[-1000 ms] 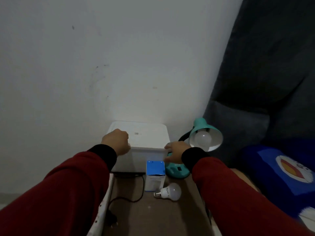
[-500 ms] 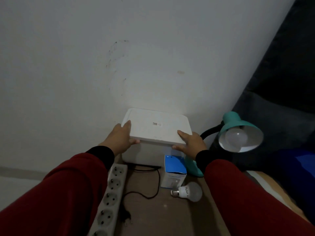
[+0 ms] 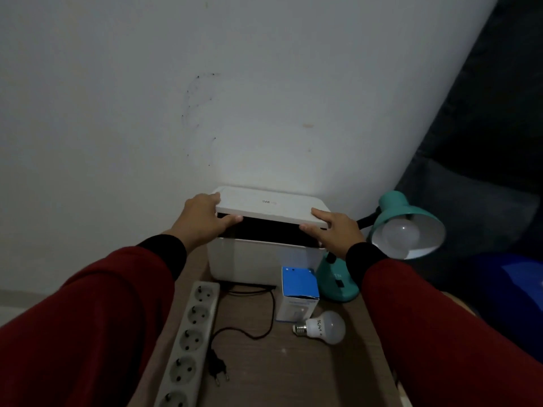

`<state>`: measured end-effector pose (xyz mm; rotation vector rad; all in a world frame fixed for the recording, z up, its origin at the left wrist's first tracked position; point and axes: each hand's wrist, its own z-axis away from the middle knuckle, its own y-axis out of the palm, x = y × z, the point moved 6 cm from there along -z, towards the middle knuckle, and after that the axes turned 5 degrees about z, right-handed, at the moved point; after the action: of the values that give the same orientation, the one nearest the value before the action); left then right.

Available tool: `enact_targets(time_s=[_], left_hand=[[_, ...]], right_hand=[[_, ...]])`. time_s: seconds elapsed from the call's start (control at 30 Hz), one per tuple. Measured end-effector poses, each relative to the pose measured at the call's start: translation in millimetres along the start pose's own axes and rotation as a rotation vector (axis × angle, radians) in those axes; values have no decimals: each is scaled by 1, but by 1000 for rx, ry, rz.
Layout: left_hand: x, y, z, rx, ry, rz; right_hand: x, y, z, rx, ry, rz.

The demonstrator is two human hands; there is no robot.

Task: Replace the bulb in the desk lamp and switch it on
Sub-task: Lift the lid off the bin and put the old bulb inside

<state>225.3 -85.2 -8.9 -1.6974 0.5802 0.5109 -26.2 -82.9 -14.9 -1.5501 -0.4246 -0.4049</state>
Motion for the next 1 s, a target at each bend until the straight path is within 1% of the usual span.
enact_targets(time_s=[0.3, 0.53, 0.7, 0.8, 1.0], left_hand=[[-29, -36, 28, -104, 42, 25], [-35, -44, 98, -119, 31, 49], [-19, -22, 172, -78, -31, 92], [-5, 2, 221, -55, -61, 103], [15, 53, 306, 60, -178, 132]], right_hand=[[15, -31, 29, -115, -14, -63], [20, -32, 101, -132, -23, -112], [-3, -4, 178, -92, 12, -95], [-26, 22, 222, -59, 67, -102], [-68, 64, 295, -1, 167, -84]])
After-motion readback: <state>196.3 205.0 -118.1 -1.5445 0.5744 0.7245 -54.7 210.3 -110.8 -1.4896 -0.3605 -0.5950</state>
